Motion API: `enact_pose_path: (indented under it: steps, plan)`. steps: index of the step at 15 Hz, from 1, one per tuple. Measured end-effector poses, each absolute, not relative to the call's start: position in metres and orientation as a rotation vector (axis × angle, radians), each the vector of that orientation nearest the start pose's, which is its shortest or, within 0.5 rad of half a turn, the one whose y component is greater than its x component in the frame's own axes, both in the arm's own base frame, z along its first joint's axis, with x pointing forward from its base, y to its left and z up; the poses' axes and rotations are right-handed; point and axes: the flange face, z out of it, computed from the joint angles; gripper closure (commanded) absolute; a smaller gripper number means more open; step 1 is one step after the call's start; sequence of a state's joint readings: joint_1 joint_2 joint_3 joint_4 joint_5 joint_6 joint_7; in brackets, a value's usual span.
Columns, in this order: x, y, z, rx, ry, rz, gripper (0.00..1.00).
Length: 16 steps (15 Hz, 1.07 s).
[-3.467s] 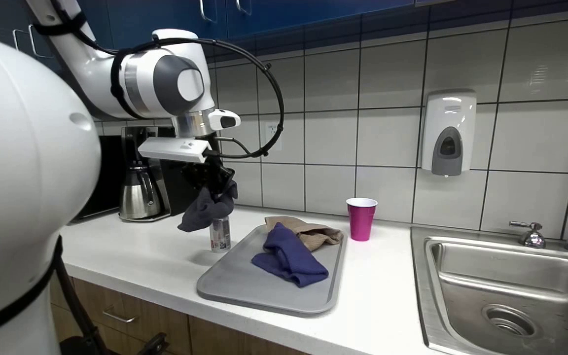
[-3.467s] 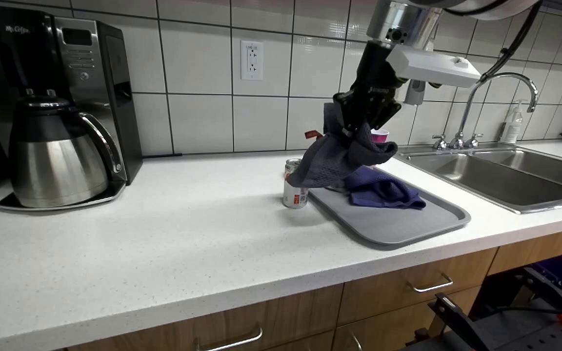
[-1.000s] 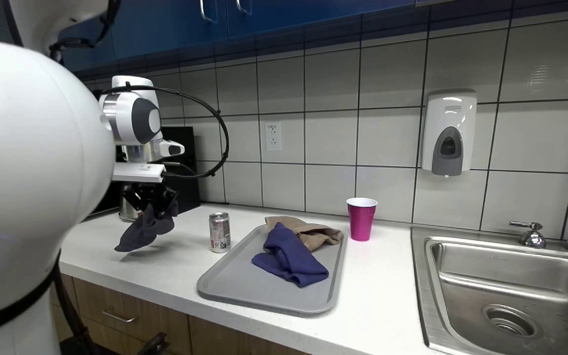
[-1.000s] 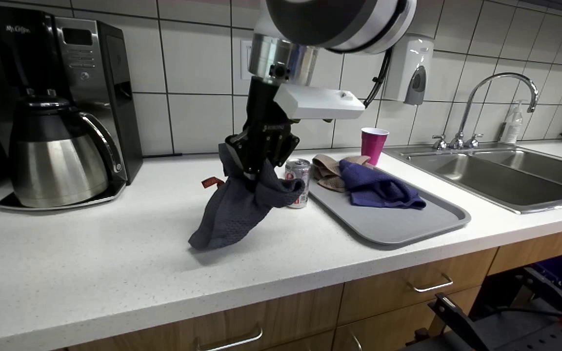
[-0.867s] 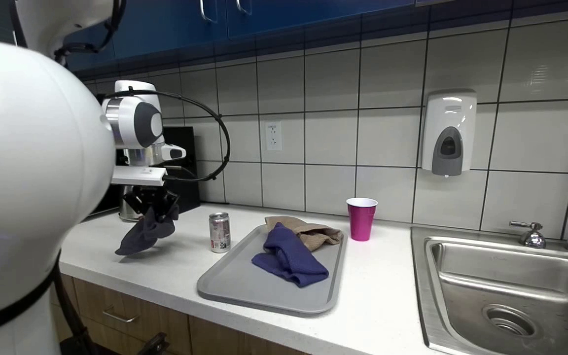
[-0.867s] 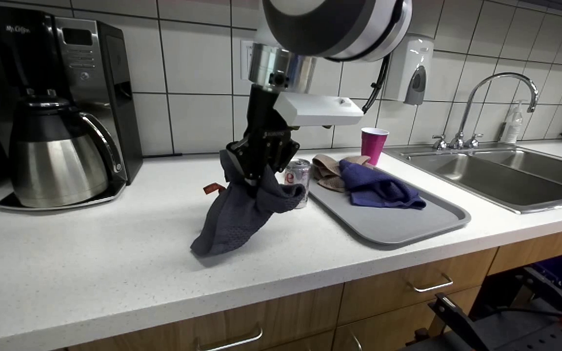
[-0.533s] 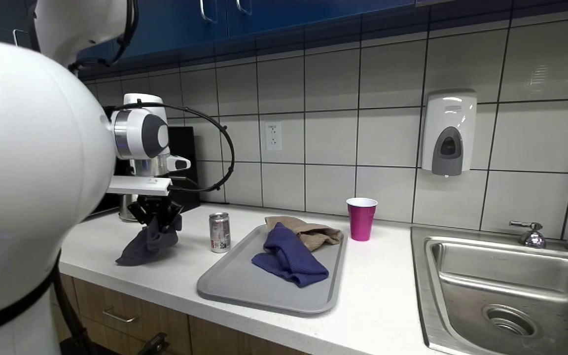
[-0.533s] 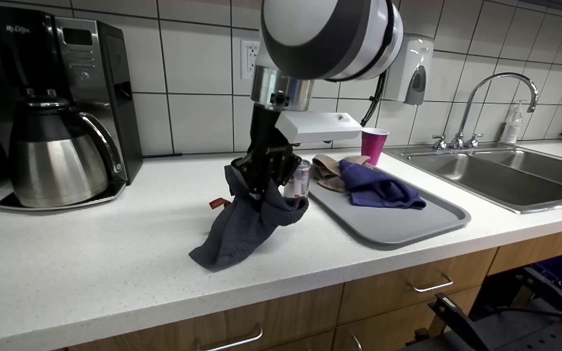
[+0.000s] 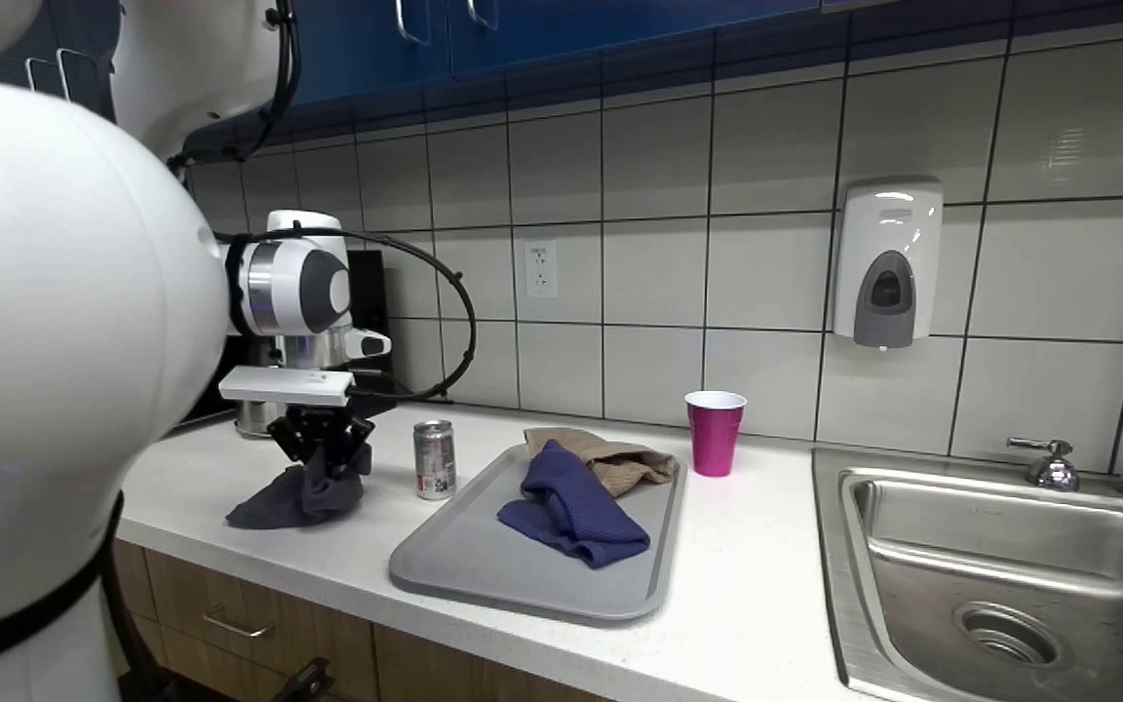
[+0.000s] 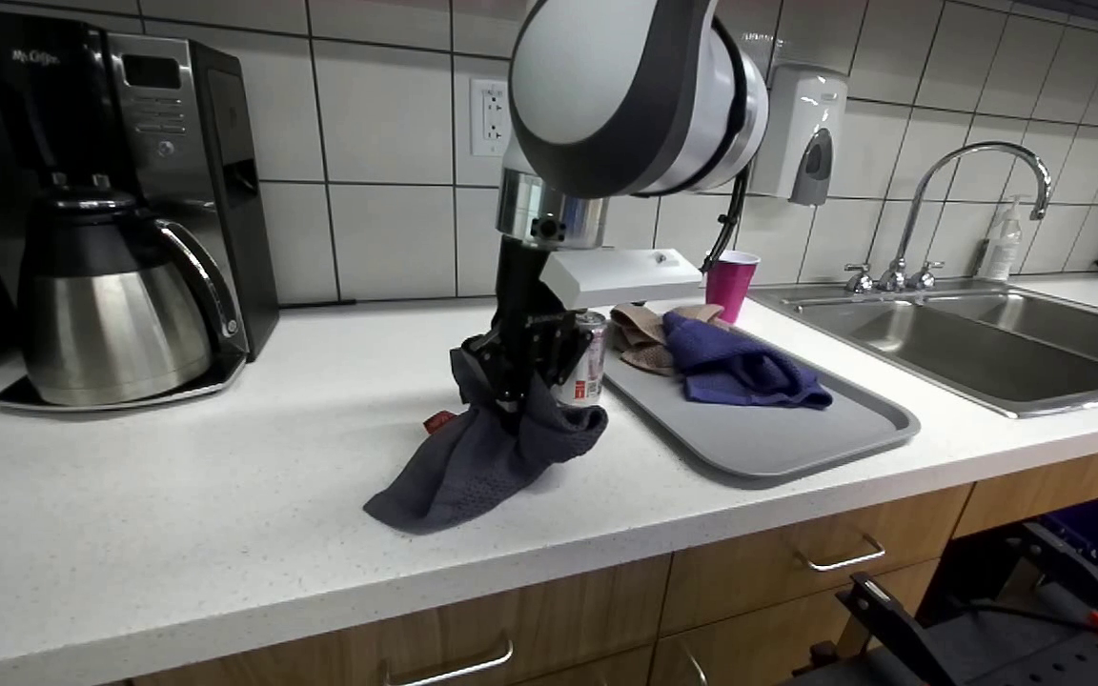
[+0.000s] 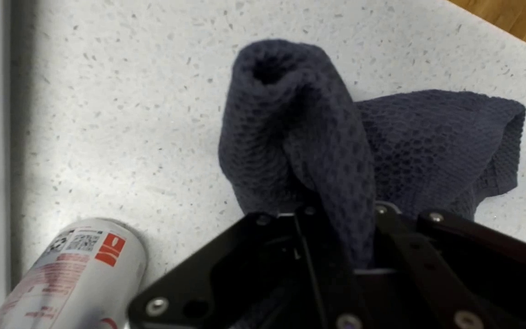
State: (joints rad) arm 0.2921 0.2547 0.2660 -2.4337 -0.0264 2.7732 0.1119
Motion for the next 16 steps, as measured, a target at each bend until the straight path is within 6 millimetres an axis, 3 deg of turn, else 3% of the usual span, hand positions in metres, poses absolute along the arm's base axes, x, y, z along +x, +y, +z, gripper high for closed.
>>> enact_pose_path:
  steps: [8, 16]
  plan:
    - [0.431, 0.264, 0.215, -2.982, -0.670, -0.122, 0.01]
    - [0.436, 0.266, 0.234, -2.975, -0.670, -0.182, 0.00]
